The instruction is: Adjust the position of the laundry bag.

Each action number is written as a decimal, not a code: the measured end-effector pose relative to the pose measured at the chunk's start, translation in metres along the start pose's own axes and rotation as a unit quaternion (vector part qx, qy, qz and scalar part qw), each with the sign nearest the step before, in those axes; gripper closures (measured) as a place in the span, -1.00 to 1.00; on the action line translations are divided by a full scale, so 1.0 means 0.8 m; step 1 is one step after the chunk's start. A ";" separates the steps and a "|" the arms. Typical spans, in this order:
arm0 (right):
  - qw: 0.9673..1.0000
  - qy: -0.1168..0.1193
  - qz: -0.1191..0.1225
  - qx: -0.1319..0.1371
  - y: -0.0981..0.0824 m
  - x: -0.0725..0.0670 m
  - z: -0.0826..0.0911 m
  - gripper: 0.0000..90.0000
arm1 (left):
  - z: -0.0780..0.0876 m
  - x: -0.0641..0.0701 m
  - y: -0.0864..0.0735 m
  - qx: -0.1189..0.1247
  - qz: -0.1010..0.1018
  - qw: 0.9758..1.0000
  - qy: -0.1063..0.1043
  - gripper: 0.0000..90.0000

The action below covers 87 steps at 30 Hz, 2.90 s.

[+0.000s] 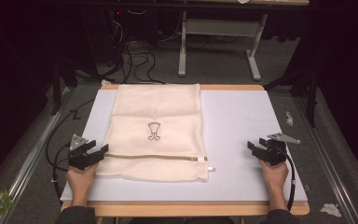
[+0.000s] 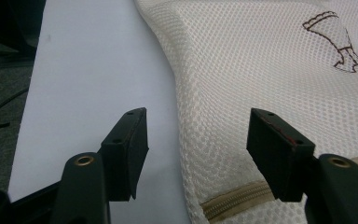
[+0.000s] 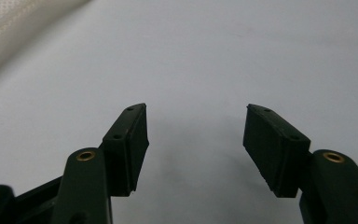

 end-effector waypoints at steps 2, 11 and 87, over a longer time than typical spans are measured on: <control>1.000 -0.005 -0.003 -0.003 0.000 0.001 -0.001 -0.08 | -0.001 -0.002 0.000 -0.006 0.005 1.000 0.002 -0.15; 1.000 -0.018 -0.007 -0.013 -0.001 0.002 -0.002 -0.04 | -0.001 -0.002 0.000 -0.002 0.010 1.000 -0.002 -0.27; 0.987 0.146 0.055 -0.036 0.024 -0.181 0.006 0.03 | -0.001 0.018 0.009 -0.074 0.062 0.995 -0.023 -0.44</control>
Point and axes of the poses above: each handheld gripper's, and its own axes: z roughly backward along the jaws, y roughly out of its top, x roughly to its right, the point moved 7 cm from there along -z, roughly forward along the jaws, and after that the axes turned 7 degrees about -y, right-handed, at the moved point
